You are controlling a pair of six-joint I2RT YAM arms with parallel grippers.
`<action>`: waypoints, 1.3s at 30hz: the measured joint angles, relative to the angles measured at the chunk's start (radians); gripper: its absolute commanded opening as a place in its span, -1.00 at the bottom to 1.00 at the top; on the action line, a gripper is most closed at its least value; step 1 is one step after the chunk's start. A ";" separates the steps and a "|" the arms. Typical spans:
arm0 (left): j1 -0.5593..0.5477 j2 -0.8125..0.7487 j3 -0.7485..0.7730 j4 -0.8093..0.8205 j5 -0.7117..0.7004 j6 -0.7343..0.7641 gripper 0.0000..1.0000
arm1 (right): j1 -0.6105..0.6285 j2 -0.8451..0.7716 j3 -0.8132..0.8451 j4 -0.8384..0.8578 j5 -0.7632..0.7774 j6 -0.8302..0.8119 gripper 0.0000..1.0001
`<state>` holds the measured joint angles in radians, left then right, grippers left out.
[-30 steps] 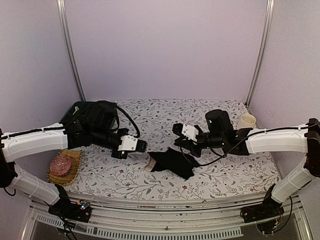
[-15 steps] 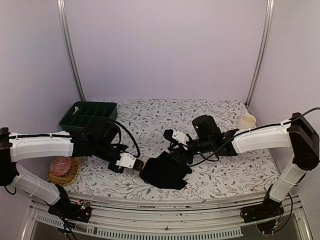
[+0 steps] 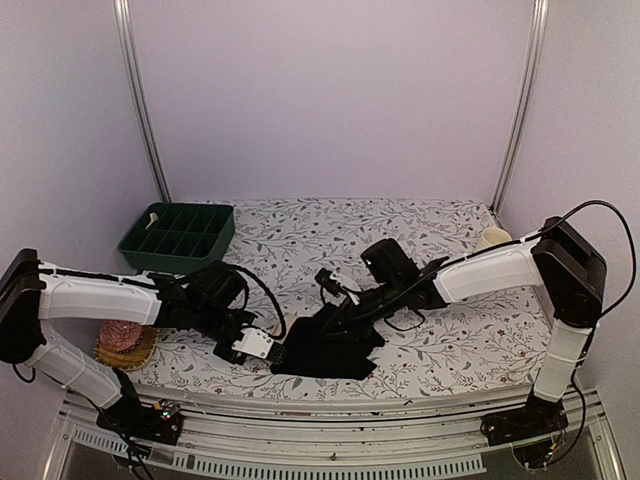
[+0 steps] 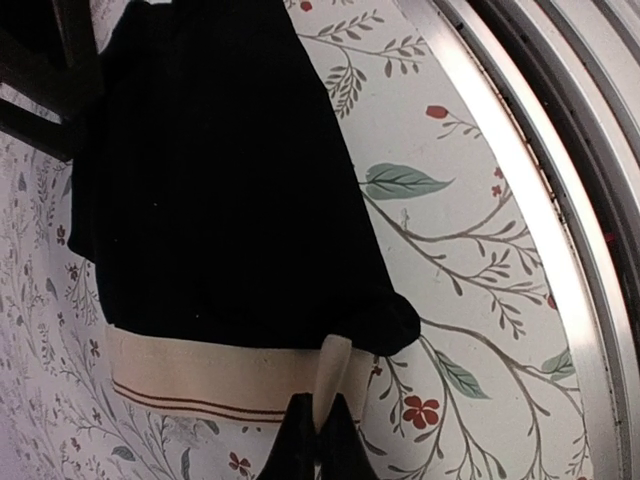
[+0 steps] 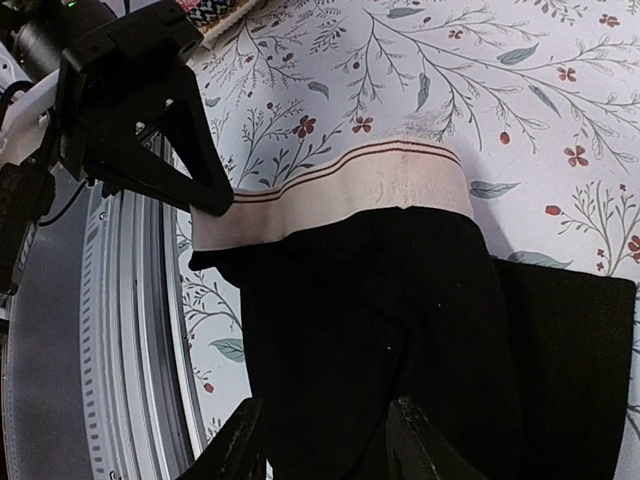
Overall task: Roll the underwear
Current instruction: Pick up the underwear from the center of the board.
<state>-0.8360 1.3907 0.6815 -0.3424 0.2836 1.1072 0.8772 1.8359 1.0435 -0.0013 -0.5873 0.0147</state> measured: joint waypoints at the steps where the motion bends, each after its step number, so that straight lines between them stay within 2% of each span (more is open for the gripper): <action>1: 0.000 0.000 -0.003 0.008 -0.001 -0.001 -1.00 | 0.000 0.015 0.014 0.000 -0.006 0.013 -0.15; 18: -0.002 0.003 -0.013 0.043 0.000 -0.005 -1.00 | 0.000 0.198 0.213 -0.041 -0.027 0.053 -0.15; 28: -0.002 0.003 -0.023 0.047 0.000 -0.005 -1.00 | 0.001 0.223 0.222 -0.077 -0.012 0.034 -0.16; 39: -0.002 0.006 -0.023 0.047 0.000 -0.005 -1.00 | 0.008 0.240 0.222 -0.106 -0.021 0.011 -0.48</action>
<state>-0.8379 1.3972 0.6590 -0.2951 0.2832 1.1019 0.8848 2.0758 1.2652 -0.1078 -0.6083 0.0257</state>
